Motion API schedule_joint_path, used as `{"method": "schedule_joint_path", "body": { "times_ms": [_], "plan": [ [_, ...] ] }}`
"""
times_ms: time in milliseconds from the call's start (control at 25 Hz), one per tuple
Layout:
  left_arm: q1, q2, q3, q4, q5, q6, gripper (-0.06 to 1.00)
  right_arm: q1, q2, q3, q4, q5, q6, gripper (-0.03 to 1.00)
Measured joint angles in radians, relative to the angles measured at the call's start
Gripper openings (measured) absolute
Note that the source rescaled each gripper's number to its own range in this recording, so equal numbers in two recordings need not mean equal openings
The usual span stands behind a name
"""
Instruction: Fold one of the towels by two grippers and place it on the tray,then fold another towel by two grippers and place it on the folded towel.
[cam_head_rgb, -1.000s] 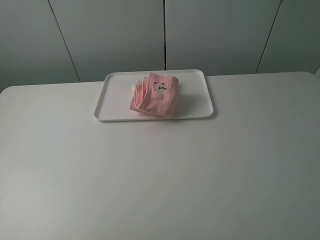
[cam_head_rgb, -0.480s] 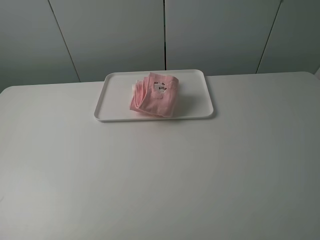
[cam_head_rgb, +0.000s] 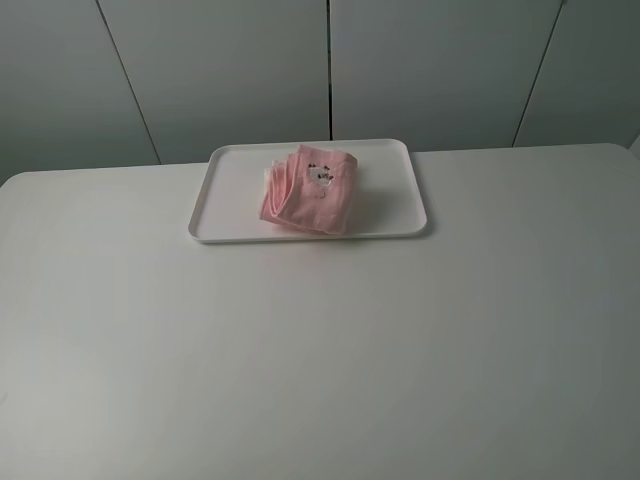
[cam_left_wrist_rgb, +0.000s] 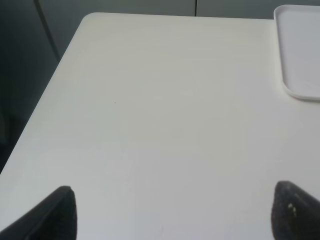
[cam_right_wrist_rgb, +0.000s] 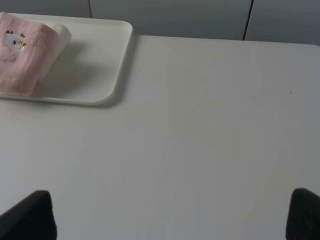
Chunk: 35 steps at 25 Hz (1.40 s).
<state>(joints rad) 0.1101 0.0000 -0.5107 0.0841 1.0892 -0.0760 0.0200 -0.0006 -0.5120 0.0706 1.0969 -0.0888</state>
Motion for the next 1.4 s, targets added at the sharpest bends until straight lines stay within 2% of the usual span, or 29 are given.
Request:
{"method": "schedule_joint_path", "body": {
  "times_ms": [1400],
  "plan": [
    [0.000,0.000,0.000,-0.004,0.000,0.000,1.00,0.009,0.000,0.000,0.019,0.000,-0.002,1.00]
  ]
}}
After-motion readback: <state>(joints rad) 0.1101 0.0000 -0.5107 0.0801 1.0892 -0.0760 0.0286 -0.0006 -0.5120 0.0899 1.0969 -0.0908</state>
